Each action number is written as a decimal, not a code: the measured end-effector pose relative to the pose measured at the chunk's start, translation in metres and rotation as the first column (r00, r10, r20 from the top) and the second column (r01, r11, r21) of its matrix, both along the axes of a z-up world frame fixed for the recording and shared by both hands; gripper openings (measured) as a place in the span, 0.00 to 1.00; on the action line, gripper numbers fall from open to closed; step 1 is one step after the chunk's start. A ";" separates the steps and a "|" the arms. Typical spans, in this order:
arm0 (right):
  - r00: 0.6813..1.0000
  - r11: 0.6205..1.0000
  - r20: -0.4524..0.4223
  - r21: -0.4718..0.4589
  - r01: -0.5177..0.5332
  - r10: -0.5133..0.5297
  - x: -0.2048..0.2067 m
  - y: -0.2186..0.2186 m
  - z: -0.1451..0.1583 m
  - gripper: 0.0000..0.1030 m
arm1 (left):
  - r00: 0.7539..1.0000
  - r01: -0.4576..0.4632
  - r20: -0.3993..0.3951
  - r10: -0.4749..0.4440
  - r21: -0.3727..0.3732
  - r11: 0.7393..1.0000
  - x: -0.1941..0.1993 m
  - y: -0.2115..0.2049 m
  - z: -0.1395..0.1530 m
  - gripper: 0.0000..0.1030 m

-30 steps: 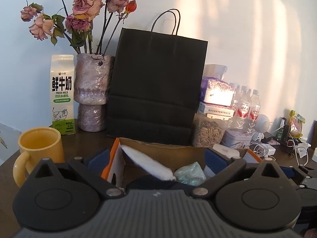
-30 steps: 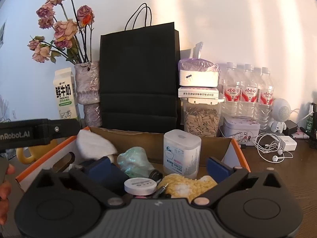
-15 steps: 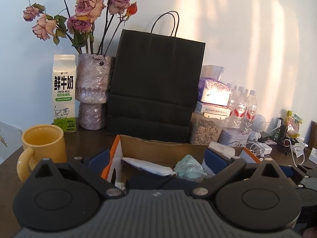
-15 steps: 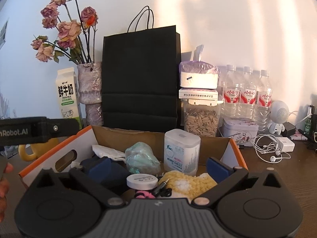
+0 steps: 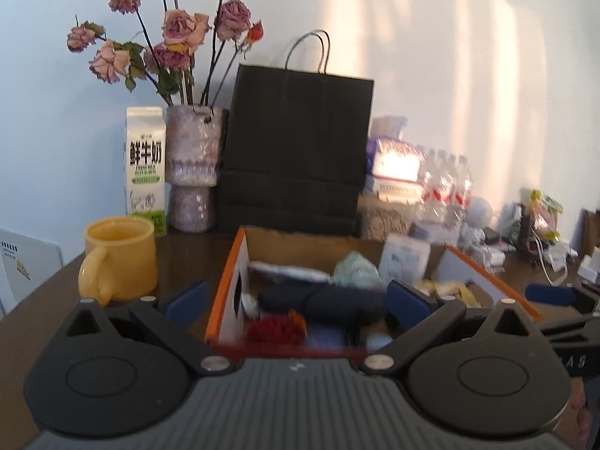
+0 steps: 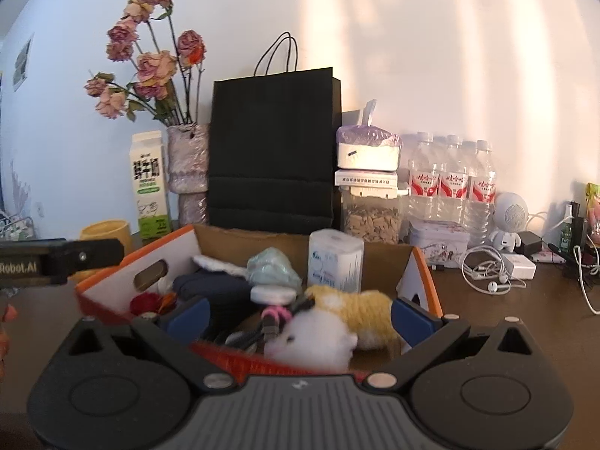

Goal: Organize objects
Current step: 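Move both tools out of the box back toward the table, then grasp the black USB cable on the table with the right tool, then grasp the yellow soap bar with the left tool while the right tool holds the cable, then carry the soap bar with the left tool while the right tool carries the cable over the box, then open both tools over the box to drop the soap bar and USB cable, then move both tools out of the box back toward the white caps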

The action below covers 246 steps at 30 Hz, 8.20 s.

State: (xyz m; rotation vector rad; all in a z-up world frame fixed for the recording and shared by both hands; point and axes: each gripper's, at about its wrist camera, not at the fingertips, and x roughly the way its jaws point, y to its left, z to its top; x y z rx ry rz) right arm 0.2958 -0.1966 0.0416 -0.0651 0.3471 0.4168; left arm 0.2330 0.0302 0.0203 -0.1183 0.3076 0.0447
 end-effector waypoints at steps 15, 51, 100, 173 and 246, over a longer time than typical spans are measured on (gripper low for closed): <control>0.991 0.992 -0.120 -0.108 -0.065 0.052 -0.061 -0.006 -0.034 1.00 | 0.990 0.023 -0.136 -0.024 -0.009 1.000 -0.055 -0.005 -0.028 1.00; 0.944 0.970 -0.271 -0.099 -0.223 0.189 -0.038 -0.006 -0.049 0.29 | 0.959 0.023 -0.281 -0.030 -0.027 0.999 -0.054 -0.021 -0.034 1.00; 0.991 0.996 -0.118 -0.040 -0.075 0.069 -0.058 -0.035 -0.035 0.11 | 0.955 0.090 -0.281 -0.092 -0.022 0.996 -0.019 -0.064 -0.048 0.21; 0.998 0.999 -0.029 -0.006 0.047 -0.047 0.078 0.012 -0.002 1.00 | 1.000 0.004 -0.020 -0.005 -0.016 1.000 0.094 -0.009 0.009 1.00; 0.952 0.996 -0.307 -0.090 -0.016 -0.012 -0.028 0.005 -0.050 0.95 | 0.955 0.051 -0.290 -0.062 -0.047 0.998 -0.048 -0.005 -0.040 1.00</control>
